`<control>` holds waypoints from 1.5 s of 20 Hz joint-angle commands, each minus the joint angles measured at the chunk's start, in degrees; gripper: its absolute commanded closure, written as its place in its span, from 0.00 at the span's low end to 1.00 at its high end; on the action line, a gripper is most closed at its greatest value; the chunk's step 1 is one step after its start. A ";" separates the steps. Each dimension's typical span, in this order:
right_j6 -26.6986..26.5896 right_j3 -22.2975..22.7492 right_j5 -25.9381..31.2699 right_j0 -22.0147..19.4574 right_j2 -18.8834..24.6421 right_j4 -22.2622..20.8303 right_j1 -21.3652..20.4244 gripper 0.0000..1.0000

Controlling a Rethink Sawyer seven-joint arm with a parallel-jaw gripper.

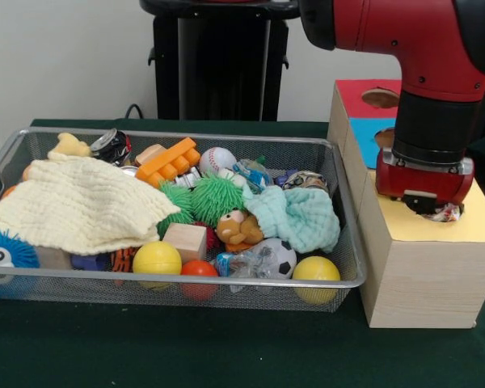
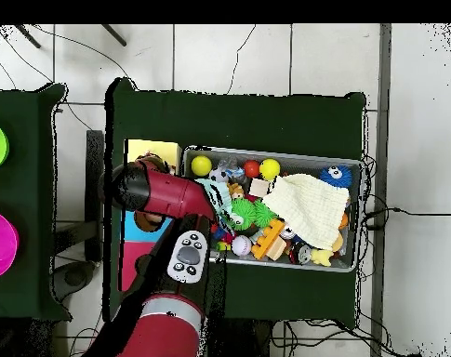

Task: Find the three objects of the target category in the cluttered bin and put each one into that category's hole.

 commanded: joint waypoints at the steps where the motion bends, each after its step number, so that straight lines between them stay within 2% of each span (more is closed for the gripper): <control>1: 5.95 8.32 1.92 -4.01 6.22 -3.61 3.54 1.00; 6: 7.82 9.52 13.94 -1.87 2.45 -2.79 -5.17 1.00; 8: 8.37 9.08 17.82 -1.35 1.32 -2.99 -7.00 1.00; 14: 10.15 8.65 24.07 -0.42 -0.19 -2.91 -11.08 1.00; 17: 10.15 8.95 24.21 -0.25 -0.30 -2.89 -11.96 1.00; 24: 10.08 9.05 22.35 -0.58 -0.01 -2.92 -11.13 1.00; 30: 10.64 8.93 19.07 -0.45 0.27 -2.23 -10.85 1.00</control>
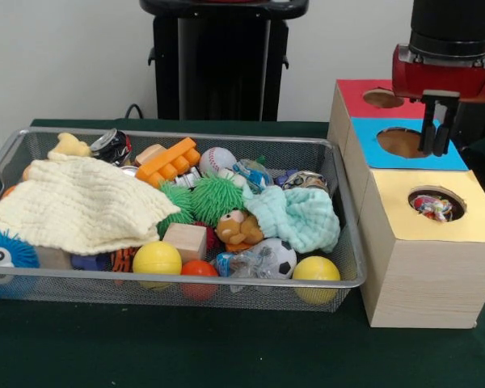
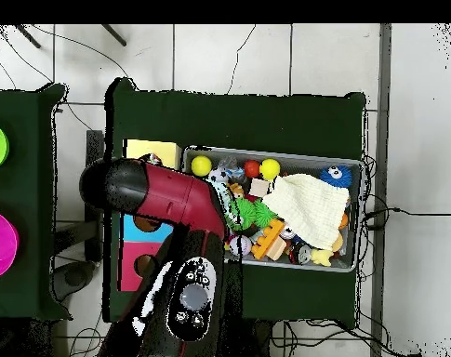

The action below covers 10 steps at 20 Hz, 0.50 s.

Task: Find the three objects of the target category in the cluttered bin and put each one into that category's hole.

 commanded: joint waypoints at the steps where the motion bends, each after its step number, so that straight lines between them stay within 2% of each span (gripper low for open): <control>1: 10.74 5.95 0.45 -0.12 2.45 -2.07 1.41 1.00; 5: 11.06 5.42 -2.39 -0.20 2.81 -1.90 3.00 1.00; 10: 12.01 4.82 -10.96 -0.68 5.58 -0.37 6.60 1.00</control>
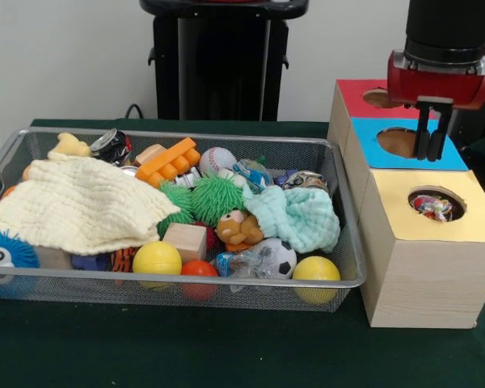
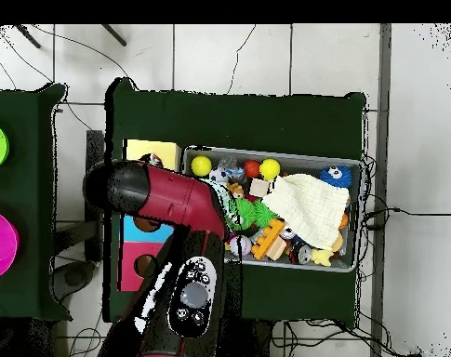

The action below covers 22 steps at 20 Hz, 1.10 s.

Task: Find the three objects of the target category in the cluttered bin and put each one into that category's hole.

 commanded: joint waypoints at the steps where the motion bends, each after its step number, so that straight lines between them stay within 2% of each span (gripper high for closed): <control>1: 12.26 4.23 -10.63 -0.76 6.21 0.11 6.28 1.00; 5: 12.79 4.62 -16.19 -1.57 9.04 1.53 7.33 1.00; 13: 13.02 6.09 -19.13 -3.15 12.34 2.64 6.14 1.00; 22: 12.89 5.61 -15.19 -2.37 11.56 3.02 6.93 1.00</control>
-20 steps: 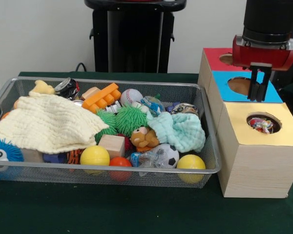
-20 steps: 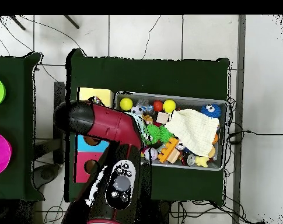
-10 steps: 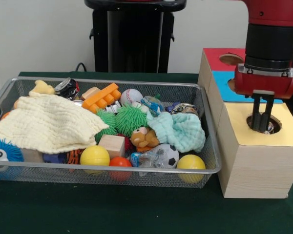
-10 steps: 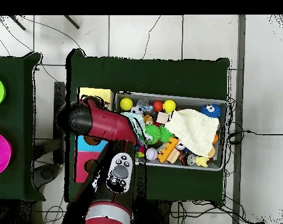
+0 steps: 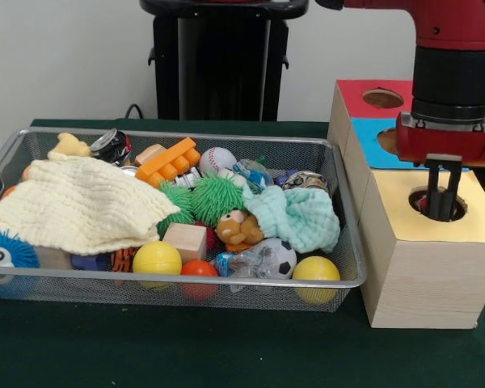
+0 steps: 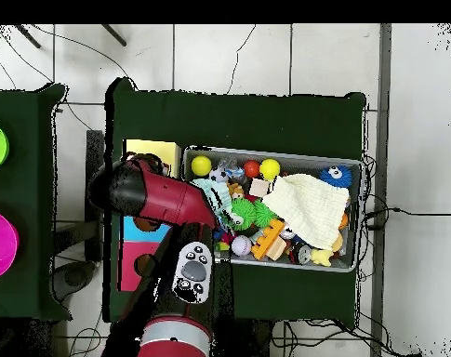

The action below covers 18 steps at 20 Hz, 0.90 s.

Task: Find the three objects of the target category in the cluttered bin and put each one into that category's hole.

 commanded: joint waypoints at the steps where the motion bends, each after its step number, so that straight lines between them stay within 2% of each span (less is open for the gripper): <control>1: 12.86 4.28 2.37 -0.98 5.65 1.73 2.59 1.00; 7: 12.80 3.62 6.83 0.30 3.33 0.75 3.47 1.00; 10: 13.33 2.72 11.38 1.37 1.22 -0.01 3.33 1.00; 18: 14.15 3.48 22.47 2.50 -2.78 -1.61 -3.82 1.00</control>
